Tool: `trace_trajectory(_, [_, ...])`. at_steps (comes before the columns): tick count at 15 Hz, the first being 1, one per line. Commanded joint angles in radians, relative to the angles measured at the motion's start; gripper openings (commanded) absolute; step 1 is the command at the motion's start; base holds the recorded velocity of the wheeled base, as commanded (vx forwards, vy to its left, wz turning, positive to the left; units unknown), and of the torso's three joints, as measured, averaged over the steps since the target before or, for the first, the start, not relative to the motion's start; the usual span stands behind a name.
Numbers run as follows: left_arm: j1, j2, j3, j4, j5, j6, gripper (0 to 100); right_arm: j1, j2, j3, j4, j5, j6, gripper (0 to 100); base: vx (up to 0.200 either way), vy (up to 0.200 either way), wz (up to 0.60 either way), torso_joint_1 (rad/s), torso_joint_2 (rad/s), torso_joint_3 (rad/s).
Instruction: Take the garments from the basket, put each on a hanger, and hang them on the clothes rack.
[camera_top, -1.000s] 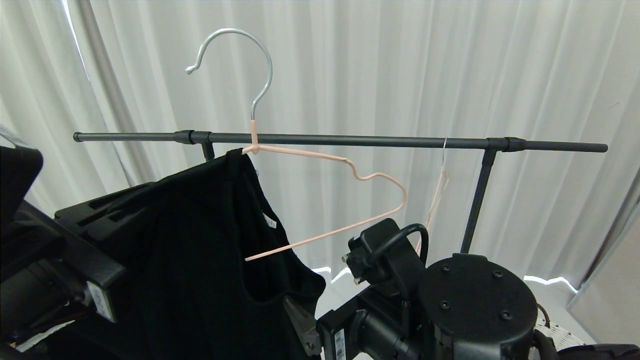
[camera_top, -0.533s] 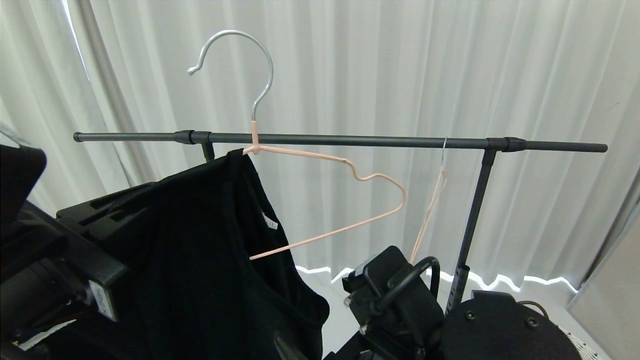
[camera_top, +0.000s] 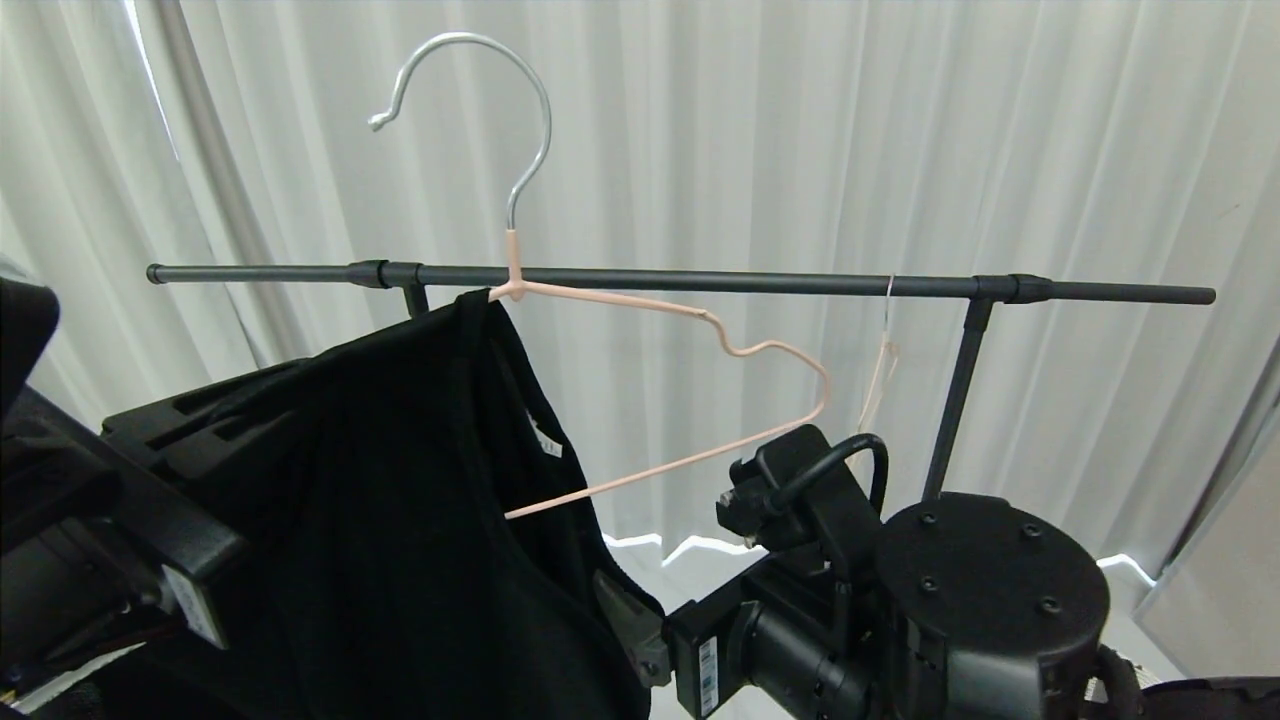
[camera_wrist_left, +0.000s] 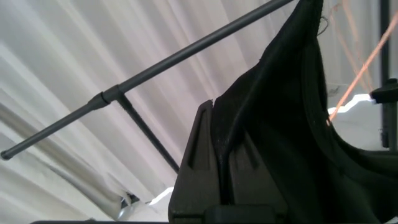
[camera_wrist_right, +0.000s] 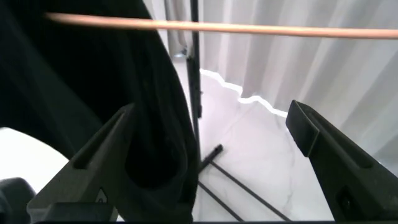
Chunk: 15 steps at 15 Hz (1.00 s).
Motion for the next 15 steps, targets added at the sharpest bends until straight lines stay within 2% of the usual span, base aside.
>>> trace_trajectory(1, [-0.009,-0.001,-0.002,-0.001,0.002,0.0,0,-0.004,0.03,0.005,0.012,-0.004,-0.006,100,0.0,0.0,0.0,0.0,0.0,0.0])
trace_trajectory(5, [-0.004,-0.001,0.003,-0.001,0.005,0.0,0,-0.017,0.001,0.1,0.035,-0.033,-0.051,100,0.0,0.0,0.0,0.0,0.0,0.0])
trace_trajectory(6, [-0.004,0.001,0.007,-0.001,0.005,0.0,0,-0.05,-0.039,0.163,0.038,-0.036,-0.071,100,0.0,0.0,0.0,0.0,0.0,0.0])
trace_trajectory(8, [-0.004,0.004,0.012,-0.001,0.005,0.0,0,-0.1,-0.079,0.219,0.038,-0.036,-0.098,100,0.0,0.0,0.0,0.0,0.0,0.0])
trace_trajectory(10, [-0.004,-0.002,0.047,-0.001,0.005,0.0,0,-0.224,-0.134,0.271,0.038,-0.039,-0.154,100,0.0,0.0,0.0,0.0,0.0,0.0])
trace_trajectory(12, [-0.004,-0.018,0.089,-0.001,0.005,0.002,0,-0.317,-0.151,0.272,0.038,-0.056,-0.19,100,0.0,0.0,0.0,0.0,0.0,0.0])
trace_trajectory(15, [-0.004,-0.044,0.15,-0.001,0.003,0.002,0,-0.397,-0.174,0.271,0.037,-0.07,-0.2,100,0.0,0.0,0.0,0.0,0.0,0.0])
